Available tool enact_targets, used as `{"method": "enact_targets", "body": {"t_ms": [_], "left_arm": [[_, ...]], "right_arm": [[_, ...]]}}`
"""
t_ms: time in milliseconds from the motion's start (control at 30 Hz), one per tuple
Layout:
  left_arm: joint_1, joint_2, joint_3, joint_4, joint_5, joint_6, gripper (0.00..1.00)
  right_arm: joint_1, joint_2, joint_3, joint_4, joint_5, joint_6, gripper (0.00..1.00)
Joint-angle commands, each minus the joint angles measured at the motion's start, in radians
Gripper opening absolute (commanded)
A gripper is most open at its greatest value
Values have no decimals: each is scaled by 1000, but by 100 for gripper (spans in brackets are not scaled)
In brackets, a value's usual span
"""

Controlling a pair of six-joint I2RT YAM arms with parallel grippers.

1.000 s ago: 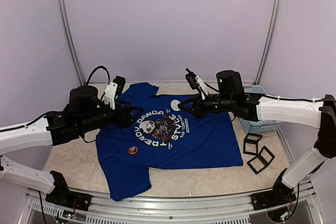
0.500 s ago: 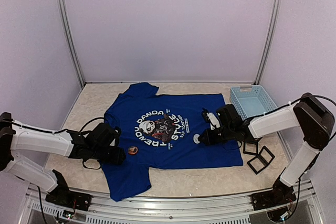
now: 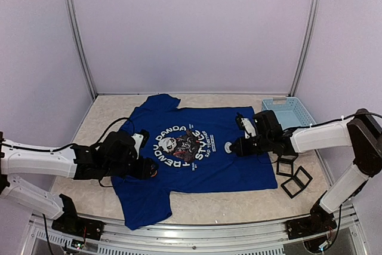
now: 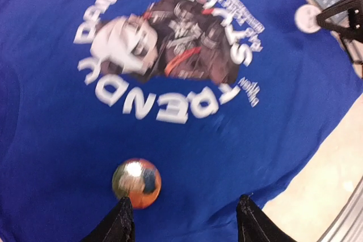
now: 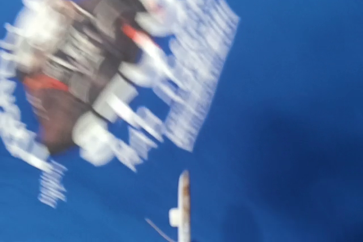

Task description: Pin the brooch onto the clothing

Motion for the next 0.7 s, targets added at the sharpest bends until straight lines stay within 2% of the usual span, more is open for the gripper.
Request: {"method": "enact_targets", "body": {"t_ms": [0,67,133,300,400,667], "left_arm": [[27,149,109,235,84,206,56],[19,254,162,227,114,269,53],[-10,342,188,233,119,329,56],[-24,422,216,221,105,388,67],[-18,452,225,189,63,385,70],[-43,533,198,189,-9,377,64]], "right_arm": [[-3,-4,117,54,-134,-155,0],[5,23,156,78,-165,-215,0],[15,48,192,102,-204,-270,0],[36,116,238,132,-270,-349,0],[55,149,260,116,-290,-373,0],[123,197,280,145,-304,-448,0]]}}
